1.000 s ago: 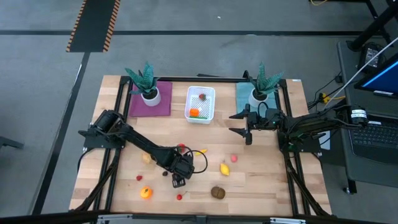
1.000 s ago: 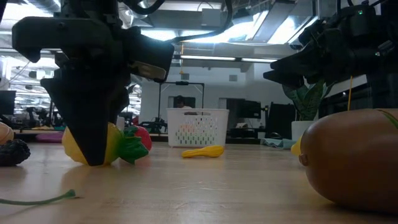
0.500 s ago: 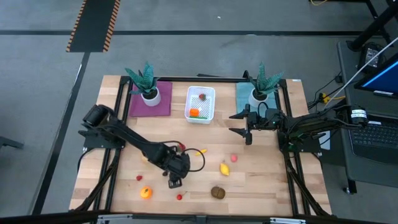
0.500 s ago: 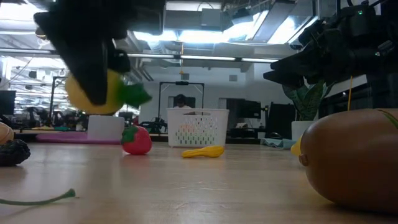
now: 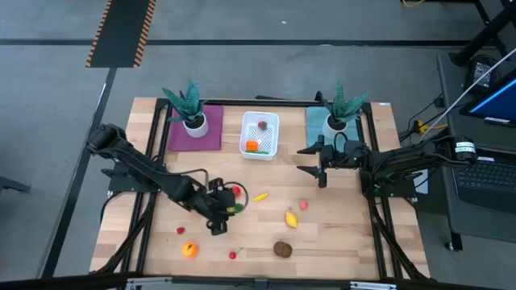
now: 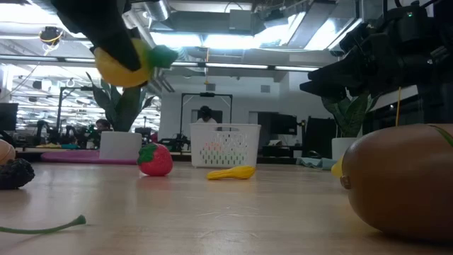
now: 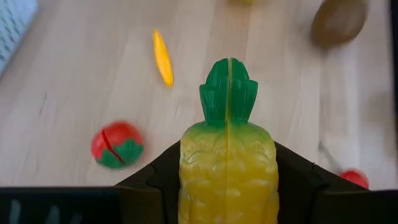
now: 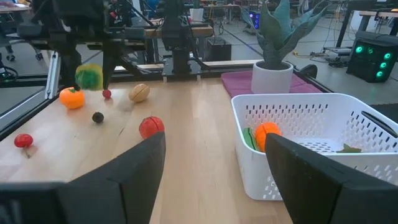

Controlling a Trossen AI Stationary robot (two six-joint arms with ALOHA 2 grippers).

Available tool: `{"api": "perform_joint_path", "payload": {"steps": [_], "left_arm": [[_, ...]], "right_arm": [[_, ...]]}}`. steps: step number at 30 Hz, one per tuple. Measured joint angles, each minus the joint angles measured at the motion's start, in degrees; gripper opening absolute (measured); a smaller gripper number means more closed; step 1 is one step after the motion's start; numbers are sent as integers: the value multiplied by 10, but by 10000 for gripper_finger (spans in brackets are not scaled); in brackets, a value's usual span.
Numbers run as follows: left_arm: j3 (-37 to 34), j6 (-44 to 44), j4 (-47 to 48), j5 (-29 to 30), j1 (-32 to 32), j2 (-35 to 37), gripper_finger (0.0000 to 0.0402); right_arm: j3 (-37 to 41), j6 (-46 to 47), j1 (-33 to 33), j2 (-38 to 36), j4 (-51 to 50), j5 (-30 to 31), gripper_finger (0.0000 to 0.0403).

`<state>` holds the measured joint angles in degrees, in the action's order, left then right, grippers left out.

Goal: Pick and placing Produce into tupperware
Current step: Put the yellow pineapple into the white bin

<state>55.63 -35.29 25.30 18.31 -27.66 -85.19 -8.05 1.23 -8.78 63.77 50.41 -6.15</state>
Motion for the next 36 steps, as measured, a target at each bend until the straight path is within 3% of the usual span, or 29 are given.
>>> {"api": "perform_joint_path", "payload": {"steps": [9, 19, 22, 26, 36], "left_arm": [[-175, 81, -251, 57, -3, 110, 168], [-319, 183, -489, 64, 21, 184, 165], [-350, 208, -559, 46, 32, 190, 167], [-382, 256, -664, -20, 46, 190, 163], [-387, 268, -671, -45, 77, 190, 165]], "right_arm": [[0, 0, 0, 0, -2, 0, 278], [0, 10, 0, 0, -4, -12, 278], [0, 16, 0, 0, -7, -12, 278], [0, 16, 0, 0, -7, -14, 278], [0, 15, 0, 0, -7, -15, 278]]}}
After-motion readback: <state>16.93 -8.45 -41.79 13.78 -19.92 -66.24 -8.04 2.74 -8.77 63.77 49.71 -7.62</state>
